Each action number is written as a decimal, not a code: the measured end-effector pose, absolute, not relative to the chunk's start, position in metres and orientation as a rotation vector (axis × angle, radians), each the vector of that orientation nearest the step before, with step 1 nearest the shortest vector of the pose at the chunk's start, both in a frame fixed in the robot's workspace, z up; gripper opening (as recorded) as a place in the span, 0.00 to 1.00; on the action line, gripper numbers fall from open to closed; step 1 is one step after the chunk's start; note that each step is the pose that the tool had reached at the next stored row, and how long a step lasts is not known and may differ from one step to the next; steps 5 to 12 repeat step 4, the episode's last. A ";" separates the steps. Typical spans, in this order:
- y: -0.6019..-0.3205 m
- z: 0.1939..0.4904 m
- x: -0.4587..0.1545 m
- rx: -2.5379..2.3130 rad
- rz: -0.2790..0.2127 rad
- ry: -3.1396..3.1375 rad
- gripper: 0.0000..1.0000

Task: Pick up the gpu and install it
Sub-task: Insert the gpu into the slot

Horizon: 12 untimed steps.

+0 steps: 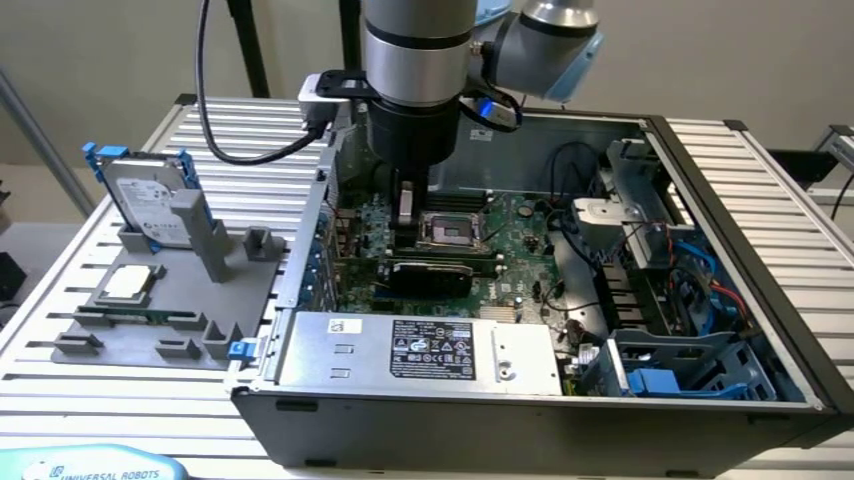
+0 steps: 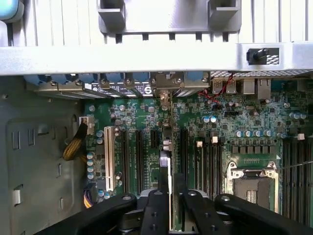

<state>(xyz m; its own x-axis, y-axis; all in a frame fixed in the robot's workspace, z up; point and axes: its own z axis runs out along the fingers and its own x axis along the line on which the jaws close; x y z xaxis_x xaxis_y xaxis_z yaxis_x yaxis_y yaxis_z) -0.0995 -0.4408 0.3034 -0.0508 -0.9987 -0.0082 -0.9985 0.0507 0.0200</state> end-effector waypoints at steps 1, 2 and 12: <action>-0.441 0.303 -0.100 2.159 -0.032 -2.271 0.14; -0.441 0.303 -0.100 2.159 -0.031 -2.271 0.11; -0.441 0.303 -0.100 2.159 -0.031 -2.271 0.11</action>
